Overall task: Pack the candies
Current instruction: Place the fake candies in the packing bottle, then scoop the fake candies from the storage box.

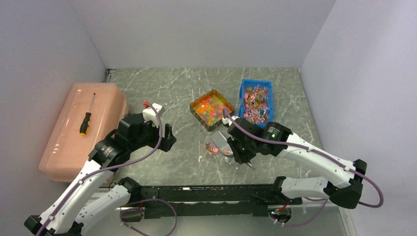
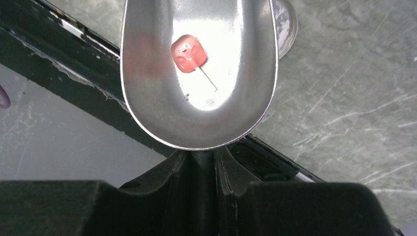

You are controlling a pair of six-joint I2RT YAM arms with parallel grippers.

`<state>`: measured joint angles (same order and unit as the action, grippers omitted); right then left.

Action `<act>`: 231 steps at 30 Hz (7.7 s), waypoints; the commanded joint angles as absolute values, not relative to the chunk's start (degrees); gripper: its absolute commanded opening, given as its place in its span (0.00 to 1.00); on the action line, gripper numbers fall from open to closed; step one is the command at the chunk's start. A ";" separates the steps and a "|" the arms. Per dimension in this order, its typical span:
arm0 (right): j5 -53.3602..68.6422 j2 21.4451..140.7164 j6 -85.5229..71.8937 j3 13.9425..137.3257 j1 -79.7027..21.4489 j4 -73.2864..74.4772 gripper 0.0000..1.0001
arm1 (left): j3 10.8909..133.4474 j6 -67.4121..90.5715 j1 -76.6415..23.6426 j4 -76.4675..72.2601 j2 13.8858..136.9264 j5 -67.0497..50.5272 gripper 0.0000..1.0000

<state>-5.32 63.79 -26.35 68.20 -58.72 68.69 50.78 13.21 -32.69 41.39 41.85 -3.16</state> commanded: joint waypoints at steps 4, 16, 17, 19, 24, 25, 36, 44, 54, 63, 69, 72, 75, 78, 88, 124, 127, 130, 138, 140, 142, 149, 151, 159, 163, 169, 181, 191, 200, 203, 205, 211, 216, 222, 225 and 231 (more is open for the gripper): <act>-4.64 67.51 -30.03 72.16 -62.38 73.21 0.00 | 50.71 13.22 -32.43 40.01 41.22 -3.73 0.99; -4.23 71.64 -32.03 76.43 -63.92 80.88 0.00 | 50.71 13.27 -32.43 39.99 40.76 -3.69 0.99; -4.11 72.06 -32.15 76.89 -64.02 81.44 0.00 | 50.71 13.21 -32.43 40.03 40.78 -3.79 0.99; -4.14 72.98 -32.67 78.04 -64.11 82.41 0.00 | 50.80 13.29 -32.41 40.14 40.74 -3.85 0.99; -3.66 75.65 -34.02 81.23 -64.08 85.62 0.00 | 50.71 13.25 -32.43 39.99 40.39 -4.24 0.99; -3.30 76.11 -34.14 81.70 -64.07 85.88 0.00 | 50.71 13.25 -32.43 39.99 40.30 -4.38 0.99; 3.12 80.42 -34.98 84.93 -63.56 86.26 0.00 | 50.54 13.19 -32.42 39.82 38.83 -4.87 0.99; 4.90 80.44 -36.17 83.50 -60.83 86.26 0.00 | 50.54 13.24 -33.08 39.90 38.31 -4.88 0.99; 11.56 78.71 -32.51 81.60 -52.36 86.14 0.00 | 50.54 13.25 -33.84 40.08 37.71 -4.08 0.99; 22.09 80.66 -27.80 81.85 -47.94 84.20 0.00 | 50.51 13.32 -34.01 40.10 37.31 -3.70 0.99; 26.13 80.36 -26.11 81.62 -44.68 83.83 0.00 | 50.53 13.36 -34.01 40.17 37.15 -3.36 0.99; 25.85 80.59 -25.46 81.77 -43.77 84.82 0.00 | 50.58 13.32 -34.01 40.25 37.02 -3.32 0.99; 27.09 79.96 -25.64 81.21 -43.14 83.65 0.00 | 50.54 13.35 -34.01 40.18 37.23 -3.32 0.99; 27.38 78.57 -25.64 80.27 -42.11 82.04 0.00 | 50.54 13.20 -34.04 40.08 37.57 -3.43 0.99; 26.60 72.45 -21.34 75.54 -41.92 73.29 0.00 | 50.69 13.26 -34.01 40.03 39.72 -4.18 0.99; -4.06 50.12 -4.34 53.10 -71.52 31.79 0.00 | 58.35 21.42 -33.49 41.47 50.28 -31.09 0.99; -5.75 49.41 -3.98 52.46 -72.63 30.23 0.00 | 58.36 22.79 -33.27 40.02 50.98 -33.75 0.99; -7.31 48.64 -3.57 52.09 -73.84 29.04 0.00 | 57.94 23.61 -33.22 39.39 51.42 -34.95 0.99; -9.46 45.10 -2.41 50.88 -76.12 26.88 0.00 | 56.37 25.23 -32.45 37.88 51.40 -36.88 0.70; -9.90 44.02 -2.21 50.71 -76.44 26.64 0.00 | 56.26 25.48 -32.28 37.63 51.48 -37.25 0.63; -10.35 43.06 -2.28 50.71 -76.70 26.71 0.00 | 56.25 25.41 -32.02 37.73 51.57 -37.17 0.57; -10.59 40.47 -3.12 50.77 -76.97 27.68 0.00 | 55.18 26.24 -30.32 36.12 51.88 -40.18 0.33; -10.34 40.28 -3.42 50.27 -77.04 27.41 0.00 | 54.75 27.00 -30.02 34.88 52.18 -41.98 0.26; -9.40 37.31 -3.50 48.69 -77.61 24.63 0.00 | 53.31 28.14 -29.32 32.86 52.81 -44.82 0.03; -8.45 35.60 -3.21 49.04 -77.68 23.44 0.00 | 52.55 28.10 -29.05 32.88 53.23 -44.78 0.03; -7.32 34.63 -1.88 48.67 -77.69 21.92 0.00 | 51.78 28.54 -28.76 32.20 54.16 -45.13 0.04; -11.82 37.60 -1.91 50.35 -77.78 25.10 0.00 | 55.85 26.22 -28.34 35.25 55.84 -42.94 0.54; -18.63 44.52 -5.98 58.37 -77.62 35.81 0.00 | 62.27 21.84 -24.70 41.13 53.87 -32.54 0.98; -16.20 53.31 -6.56 64.72 -70.12 41.87 0.00 | 65.37 19.22 -24.26 43.59 48.32 -21.32 0.99; -8.22 56.91 -5.90 67.78 -61.02 44.14 0.00 | 64.83 18.45 -24.26 43.86 46.42 -19.53 0.99; -5.98 59.78 -4.96 70.39 -57.29 45.87 0.00 | 63.93 17.98 -24.26 43.81 45.48 -19.11 0.99; -3.41 72.04 -3.82 80.17 -49.55 53.31 0.00 | 59.81 17.44 -24.26 42.31 43.50 -19.47 0.99; -2.13 79.52 -3.66 88.79 -45.61 58.52 0.00 | 56.08 16.83 -24.26 40.51 42.36 -20.13 0.99; -0.26 86.35 -3.28 96.03 -40.77 64.42 0.00 | 51.91 15.53 -24.26 37.70 41.09 -18.96 0.99; -0.26 89.45 -3.28 98.89 -39.14 67.05 0.00 | 48.41 15.49 -24.26 34.83 40.48 -18.60 0.99; 0.58 95.78 -2.94 103.11 -36.93 71.95 0.00 | 47.90 15.10 -24.26 35.02 39.42 -18.54 0.99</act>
<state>0.51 93.25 -3.79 99.09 -37.87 67.66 47.72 16.34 -24.56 38.70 40.99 -19.09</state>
